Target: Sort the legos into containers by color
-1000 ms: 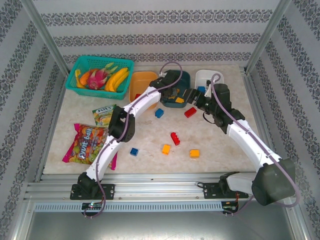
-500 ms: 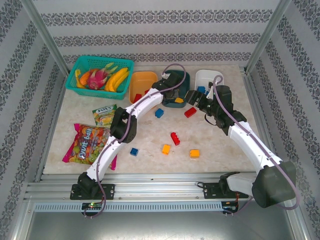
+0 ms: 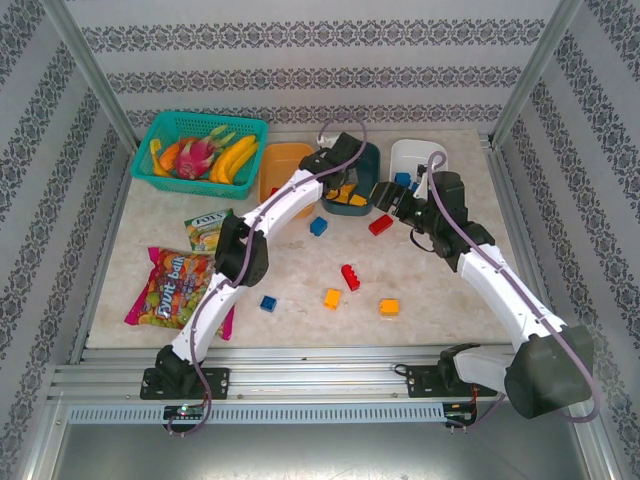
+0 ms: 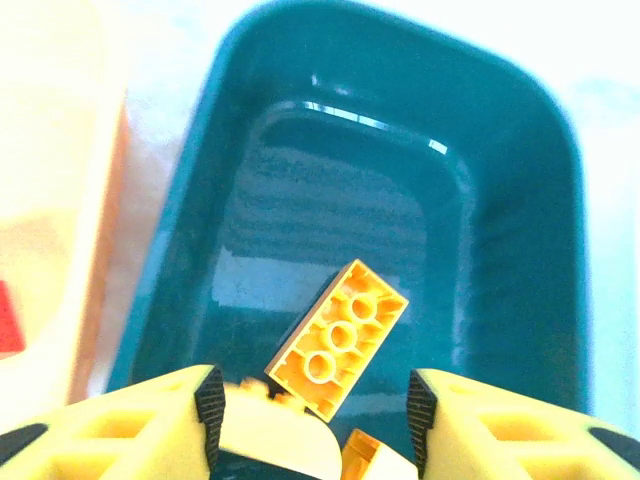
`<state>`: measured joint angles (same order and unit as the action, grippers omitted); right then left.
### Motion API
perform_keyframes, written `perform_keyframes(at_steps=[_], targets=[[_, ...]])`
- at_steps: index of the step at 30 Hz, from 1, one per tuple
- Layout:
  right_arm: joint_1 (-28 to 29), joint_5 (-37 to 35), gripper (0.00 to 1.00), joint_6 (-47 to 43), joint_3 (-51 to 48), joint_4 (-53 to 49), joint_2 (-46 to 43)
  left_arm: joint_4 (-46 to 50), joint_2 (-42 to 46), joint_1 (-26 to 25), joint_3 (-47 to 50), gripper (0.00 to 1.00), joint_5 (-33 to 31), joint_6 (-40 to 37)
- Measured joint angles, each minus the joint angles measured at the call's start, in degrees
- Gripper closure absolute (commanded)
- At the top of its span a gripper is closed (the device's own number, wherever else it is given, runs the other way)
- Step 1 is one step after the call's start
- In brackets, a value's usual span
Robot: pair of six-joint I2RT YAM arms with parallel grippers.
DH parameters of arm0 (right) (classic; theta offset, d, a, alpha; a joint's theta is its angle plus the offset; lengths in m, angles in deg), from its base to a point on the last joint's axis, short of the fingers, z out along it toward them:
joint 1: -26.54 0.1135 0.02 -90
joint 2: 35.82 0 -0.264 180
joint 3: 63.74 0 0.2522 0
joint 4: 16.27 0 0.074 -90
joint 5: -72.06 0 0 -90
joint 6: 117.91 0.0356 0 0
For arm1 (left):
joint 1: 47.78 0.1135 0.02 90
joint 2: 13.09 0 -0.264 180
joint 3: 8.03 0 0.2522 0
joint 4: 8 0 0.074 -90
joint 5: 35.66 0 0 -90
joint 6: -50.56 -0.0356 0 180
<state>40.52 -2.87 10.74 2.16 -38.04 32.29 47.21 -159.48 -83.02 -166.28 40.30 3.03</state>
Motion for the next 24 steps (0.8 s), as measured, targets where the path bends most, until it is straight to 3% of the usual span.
perform_keyframes(at_steps=[6, 13, 18, 24], targets=[[0.0, 0.02, 0.16, -0.02, -0.35, -0.5, -1.14, 1.64, 5.6, 0.11, 0.0, 0.51, -0.35, 2.95], [0.0, 0.0, 0.17, -1.36, -1.64, -2.56, -2.82, 3.15, 10.58, 0.11, 4.11, 0.47, 3.91, 5.22], [1.11, -0.48, 0.17, -4.66, -1.64, -6.58, -3.69, 2.95, 23.12, 0.11, 21.05, 0.41, 6.16, 6.03], [9.9, -2.91, 0.18, -10.23, -1.36, -11.63, -3.76, -1.18, 48.7, 0.52, 50.95, 0.36, 8.11, 6.49]])
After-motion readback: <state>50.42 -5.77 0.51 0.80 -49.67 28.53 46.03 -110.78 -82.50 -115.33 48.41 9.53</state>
